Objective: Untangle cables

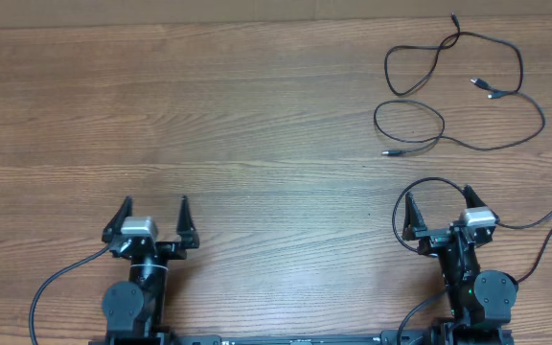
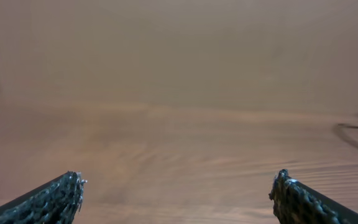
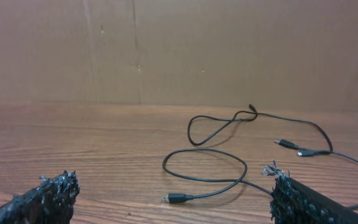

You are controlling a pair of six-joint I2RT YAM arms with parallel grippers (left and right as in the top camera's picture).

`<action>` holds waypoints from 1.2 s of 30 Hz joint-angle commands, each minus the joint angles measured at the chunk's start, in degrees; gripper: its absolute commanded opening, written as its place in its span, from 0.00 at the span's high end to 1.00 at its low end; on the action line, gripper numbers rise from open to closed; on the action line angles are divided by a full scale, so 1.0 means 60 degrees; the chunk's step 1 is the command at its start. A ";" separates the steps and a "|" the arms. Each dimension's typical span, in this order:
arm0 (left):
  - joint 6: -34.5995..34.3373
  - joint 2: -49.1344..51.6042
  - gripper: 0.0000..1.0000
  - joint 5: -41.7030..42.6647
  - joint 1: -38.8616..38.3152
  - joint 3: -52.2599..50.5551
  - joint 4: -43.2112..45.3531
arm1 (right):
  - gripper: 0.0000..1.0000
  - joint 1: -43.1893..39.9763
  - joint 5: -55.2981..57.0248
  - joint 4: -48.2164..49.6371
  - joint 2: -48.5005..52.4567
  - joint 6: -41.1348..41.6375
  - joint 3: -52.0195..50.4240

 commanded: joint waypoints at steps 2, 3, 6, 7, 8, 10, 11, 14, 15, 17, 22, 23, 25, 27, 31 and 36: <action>-0.0310 -0.0117 0.00 -0.1592 0.0000 -0.0040 -0.0324 | 0.00 -0.0047 0.0051 0.0040 -0.0095 -0.0011 -0.0098; -0.0135 -0.0117 0.01 -0.1574 0.0000 -0.0044 -0.0339 | 0.00 -0.0047 0.0051 0.0040 -0.0095 -0.0011 -0.0098; 0.0535 -0.0117 0.01 -0.1446 0.0000 -0.0040 -0.0364 | 0.00 -0.0047 0.0051 0.0040 -0.0095 -0.0011 -0.0098; 0.0816 -0.0117 0.00 -0.1355 0.0000 -0.0040 -0.0372 | 0.00 -0.0047 0.0051 0.0040 -0.0095 -0.0011 -0.0098; 0.1009 -0.0117 0.00 -0.1311 0.0000 -0.0040 -0.0375 | 0.00 -0.0047 0.0051 0.0040 -0.0095 -0.0011 -0.0098; 0.1293 -0.0117 0.00 -0.1311 0.0000 -0.0040 -0.0386 | 0.00 -0.0047 0.0051 0.0040 -0.0095 -0.0011 -0.0098; 0.1435 -0.0117 0.01 -0.1300 0.0000 -0.0040 -0.0401 | 0.00 -0.0047 0.0051 0.0040 -0.0095 -0.0011 -0.0098; 0.1636 -0.0117 0.01 -0.1246 0.0000 -0.0040 -0.0408 | 0.00 -0.0047 0.0051 0.0040 -0.0095 -0.0011 -0.0098; 0.1643 -0.0117 0.01 -0.1246 0.0000 -0.0040 -0.0404 | 0.00 -0.0047 0.0051 0.0040 -0.0095 -0.0011 -0.0098; 0.1657 -0.0117 0.00 -0.1249 0.0000 -0.0040 -0.0408 | 0.00 -0.0047 0.0051 0.0040 -0.0095 -0.0011 -0.0098; 0.1180 -0.0117 0.00 -0.1388 0.0004 -0.0040 -0.0404 | 0.00 -0.0047 0.0051 0.0040 -0.0095 -0.0011 -0.0098; 0.0998 -0.0117 0.00 -0.1432 0.0004 -0.0040 -0.0404 | 0.00 -0.0047 0.0051 0.0040 -0.0095 -0.0011 -0.0098; 0.0754 -0.0117 0.01 -0.1432 0.0004 -0.0040 -0.0401 | 0.00 -0.0047 0.0051 0.0040 -0.0095 -0.0011 -0.0098; 0.0688 -0.0117 0.01 -0.1424 0.0004 -0.0040 -0.0404 | 0.00 -0.0047 0.0051 0.0040 -0.0095 -0.0011 -0.0098; 0.0696 -0.0117 0.00 -0.1413 0.0004 -0.0040 -0.0404 | 0.00 -0.0047 0.0051 0.0040 -0.0095 -0.0011 -0.0098; 0.0696 -0.0117 0.01 -0.1246 0.0000 -0.0040 -0.0393 | 0.00 -0.0047 0.0051 0.0040 -0.0095 -0.0011 -0.0098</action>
